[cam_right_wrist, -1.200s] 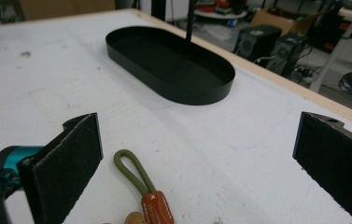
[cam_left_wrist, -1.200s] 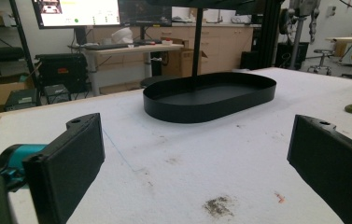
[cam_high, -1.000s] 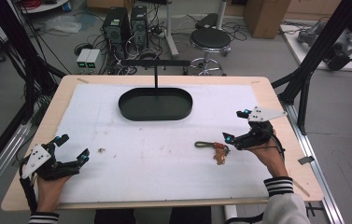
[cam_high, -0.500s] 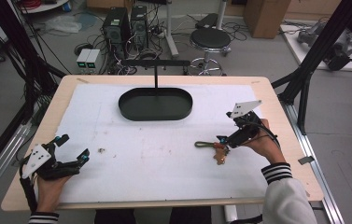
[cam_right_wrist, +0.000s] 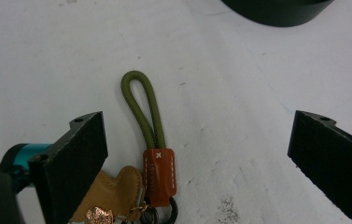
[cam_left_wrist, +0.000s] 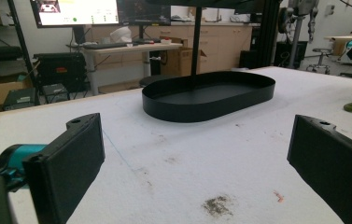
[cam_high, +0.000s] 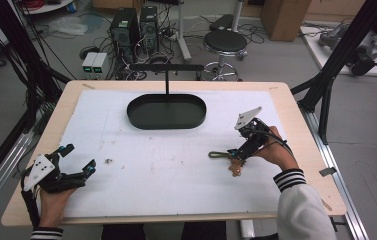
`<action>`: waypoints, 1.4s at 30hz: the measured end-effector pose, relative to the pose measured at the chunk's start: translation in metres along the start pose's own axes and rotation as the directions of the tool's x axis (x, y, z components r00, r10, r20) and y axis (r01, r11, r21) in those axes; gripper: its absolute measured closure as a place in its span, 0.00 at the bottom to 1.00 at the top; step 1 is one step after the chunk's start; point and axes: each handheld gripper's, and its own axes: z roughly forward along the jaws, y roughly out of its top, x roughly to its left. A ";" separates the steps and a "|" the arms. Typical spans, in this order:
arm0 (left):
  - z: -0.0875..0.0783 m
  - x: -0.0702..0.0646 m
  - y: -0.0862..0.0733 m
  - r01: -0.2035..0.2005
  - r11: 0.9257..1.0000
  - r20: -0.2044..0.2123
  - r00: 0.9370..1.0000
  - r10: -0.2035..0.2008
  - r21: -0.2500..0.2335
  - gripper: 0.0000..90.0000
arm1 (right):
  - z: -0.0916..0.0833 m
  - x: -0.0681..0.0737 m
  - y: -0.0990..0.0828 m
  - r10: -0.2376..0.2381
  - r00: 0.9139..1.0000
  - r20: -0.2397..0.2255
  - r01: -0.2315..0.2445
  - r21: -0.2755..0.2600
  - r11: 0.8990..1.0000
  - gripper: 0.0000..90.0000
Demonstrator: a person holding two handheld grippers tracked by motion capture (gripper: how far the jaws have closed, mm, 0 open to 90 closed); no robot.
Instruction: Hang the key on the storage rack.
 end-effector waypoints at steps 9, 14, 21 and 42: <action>0.000 0.000 0.000 -0.002 1.000 0.000 1.000 0.002 0.000 0.05 | 0.016 0.001 0.002 -0.025 0.999 -0.023 0.027 0.078 0.997 0.06; 0.000 0.000 0.000 -0.002 1.000 0.000 1.000 0.002 0.000 0.05 | 0.022 0.001 0.002 -0.035 0.999 -0.036 0.039 0.115 0.993 0.12; 0.000 0.000 0.000 -0.002 1.000 -0.001 1.000 0.002 0.000 0.05 | 0.028 0.002 0.003 -0.043 0.998 -0.035 0.048 0.165 0.985 0.17; 0.000 0.000 0.000 0.001 1.000 0.000 1.000 -0.001 -0.002 0.05 | 0.041 0.005 0.005 -0.040 0.995 -0.095 0.064 0.271 0.961 0.44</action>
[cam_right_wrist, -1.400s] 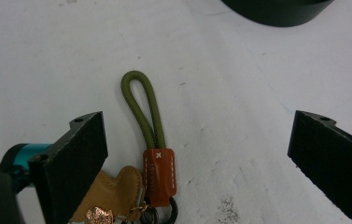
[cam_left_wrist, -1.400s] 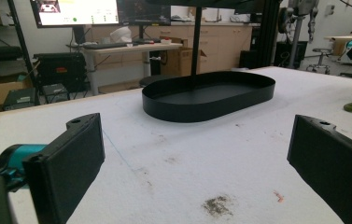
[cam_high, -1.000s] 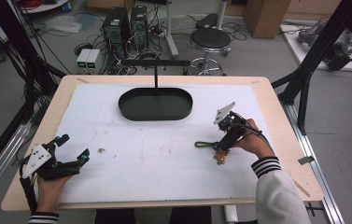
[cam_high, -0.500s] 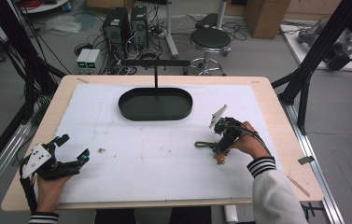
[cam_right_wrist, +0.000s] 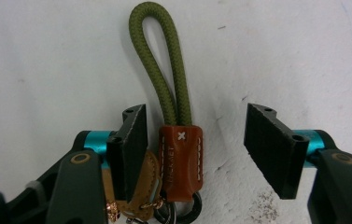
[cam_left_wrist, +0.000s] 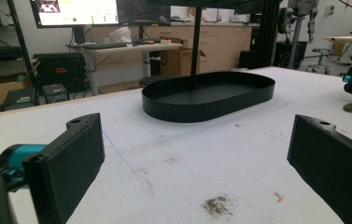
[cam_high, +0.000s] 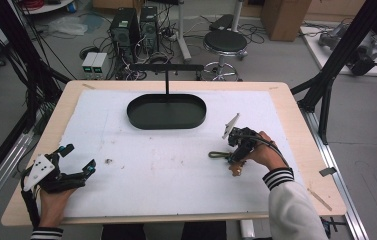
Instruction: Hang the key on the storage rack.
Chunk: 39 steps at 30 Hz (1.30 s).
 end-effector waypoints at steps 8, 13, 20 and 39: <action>0.000 0.000 0.000 0.002 1.000 0.000 1.000 -0.002 -0.002 0.05 | 0.001 0.001 0.001 0.001 1.000 -0.026 -0.001 0.019 1.000 0.54; 0.000 0.000 0.000 0.002 1.000 0.001 1.000 -0.002 -0.002 0.05 | 0.000 0.000 0.000 0.007 0.999 -0.036 -0.006 0.025 1.000 0.56; 0.000 0.000 0.000 0.001 1.000 0.001 1.000 -0.001 -0.002 0.05 | 0.000 0.000 -0.001 -0.003 0.999 -0.054 0.005 0.036 0.999 0.62; 0.000 0.000 0.000 -0.001 1.000 0.001 1.000 0.001 -0.001 0.05 | -0.002 0.000 0.001 0.050 0.996 -0.071 -0.047 0.043 0.998 0.83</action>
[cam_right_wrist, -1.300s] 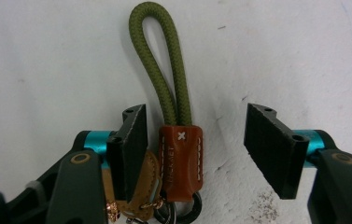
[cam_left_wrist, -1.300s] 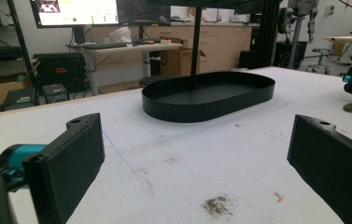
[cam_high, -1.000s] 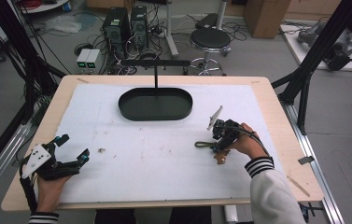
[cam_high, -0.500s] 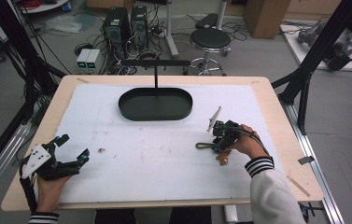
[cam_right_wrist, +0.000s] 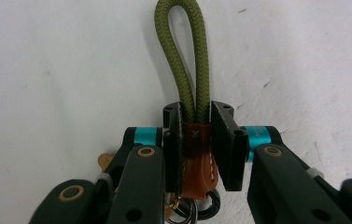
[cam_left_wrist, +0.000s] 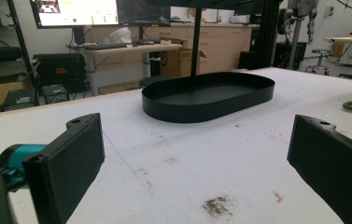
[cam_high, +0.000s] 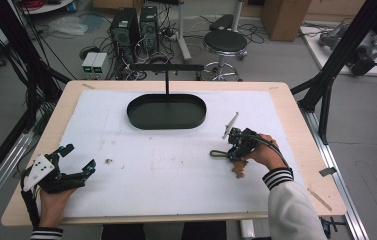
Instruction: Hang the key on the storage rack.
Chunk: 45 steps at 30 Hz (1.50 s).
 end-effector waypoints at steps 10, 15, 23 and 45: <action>0.000 0.000 0.000 -0.001 1.000 -0.001 1.000 0.001 0.000 0.05 | -0.020 -0.001 0.001 0.081 0.997 -0.010 -0.080 -0.238 0.968 0.83; 0.000 0.000 0.000 0.000 1.000 -0.001 1.000 0.000 0.000 0.05 | -0.028 -0.001 0.003 0.123 0.992 -0.006 -0.118 -0.330 0.936 0.83; 0.000 0.000 0.000 -0.002 1.000 -0.002 1.000 0.002 0.001 0.05 | -0.040 0.003 0.015 0.179 0.984 0.002 -0.158 -0.463 0.872 0.83; 0.000 0.000 0.000 0.001 1.000 0.000 1.000 -0.001 -0.001 0.05 | -0.059 0.002 0.056 0.412 0.899 0.151 -0.172 -0.743 0.647 0.83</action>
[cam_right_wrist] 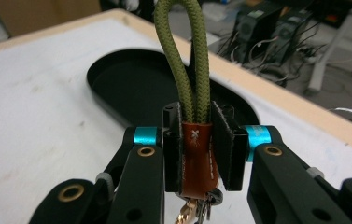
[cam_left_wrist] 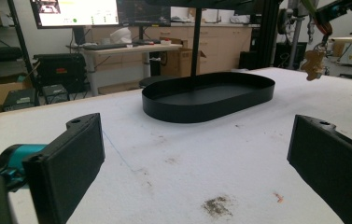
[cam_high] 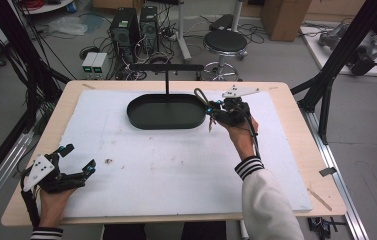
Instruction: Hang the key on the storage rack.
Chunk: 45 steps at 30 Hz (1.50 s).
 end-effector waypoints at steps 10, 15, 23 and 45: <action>0.000 0.000 0.000 0.001 1.000 0.000 1.000 -0.001 -0.002 0.05 | 0.012 -0.005 0.019 0.027 0.997 0.069 -0.023 -0.056 0.998 0.83; 0.000 0.000 0.000 0.002 1.000 0.001 1.000 -0.002 -0.002 0.05 | 0.019 -0.011 0.027 0.032 0.995 0.096 -0.026 -0.071 0.997 0.83; 0.000 0.000 0.000 0.002 1.000 0.001 1.000 -0.002 -0.002 0.05 | 0.032 -0.016 0.035 0.041 0.991 0.127 -0.031 -0.081 0.996 0.83; 0.000 0.001 0.000 0.007 1.000 0.002 1.000 -0.007 -0.002 0.05 | 0.067 -0.023 0.027 0.103 0.979 0.177 -0.092 -0.072 0.993 0.83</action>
